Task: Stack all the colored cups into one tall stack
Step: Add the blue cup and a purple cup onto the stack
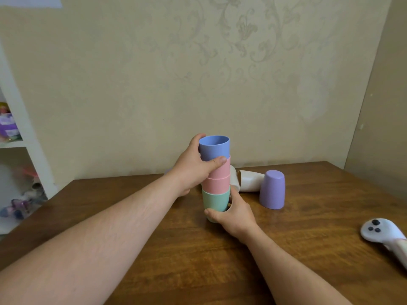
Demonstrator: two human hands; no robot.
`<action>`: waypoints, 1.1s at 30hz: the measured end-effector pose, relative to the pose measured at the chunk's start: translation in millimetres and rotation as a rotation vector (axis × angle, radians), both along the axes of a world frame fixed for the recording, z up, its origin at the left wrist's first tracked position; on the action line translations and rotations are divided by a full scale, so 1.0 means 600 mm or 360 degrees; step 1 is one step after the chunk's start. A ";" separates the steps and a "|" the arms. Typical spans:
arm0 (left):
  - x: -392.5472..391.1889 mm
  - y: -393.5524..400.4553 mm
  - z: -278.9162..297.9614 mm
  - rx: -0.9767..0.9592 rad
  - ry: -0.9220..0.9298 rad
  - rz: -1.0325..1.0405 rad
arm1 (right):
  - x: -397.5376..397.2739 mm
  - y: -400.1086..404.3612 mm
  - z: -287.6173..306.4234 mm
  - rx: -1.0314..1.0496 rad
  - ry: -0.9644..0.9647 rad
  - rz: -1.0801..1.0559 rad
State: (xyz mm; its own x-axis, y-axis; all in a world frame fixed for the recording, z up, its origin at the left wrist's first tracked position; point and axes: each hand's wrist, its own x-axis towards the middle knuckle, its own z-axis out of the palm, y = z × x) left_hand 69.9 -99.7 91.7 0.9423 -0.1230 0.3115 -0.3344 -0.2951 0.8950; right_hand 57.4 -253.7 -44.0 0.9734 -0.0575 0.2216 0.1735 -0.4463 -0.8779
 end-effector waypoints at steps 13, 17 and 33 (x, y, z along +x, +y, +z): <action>0.084 0.180 -0.099 0.1013 0.0047 0.0703 | 0.001 0.003 0.005 -0.0013 -0.0011 -0.0028; 0.123 0.185 -0.123 0.1201 0.0225 0.0708 | -0.001 0.004 -0.002 -0.0035 -0.0002 -0.0042; 0.088 0.139 -0.178 0.0467 0.0262 0.0608 | -0.002 0.005 0.003 -0.0045 -0.0001 -0.0048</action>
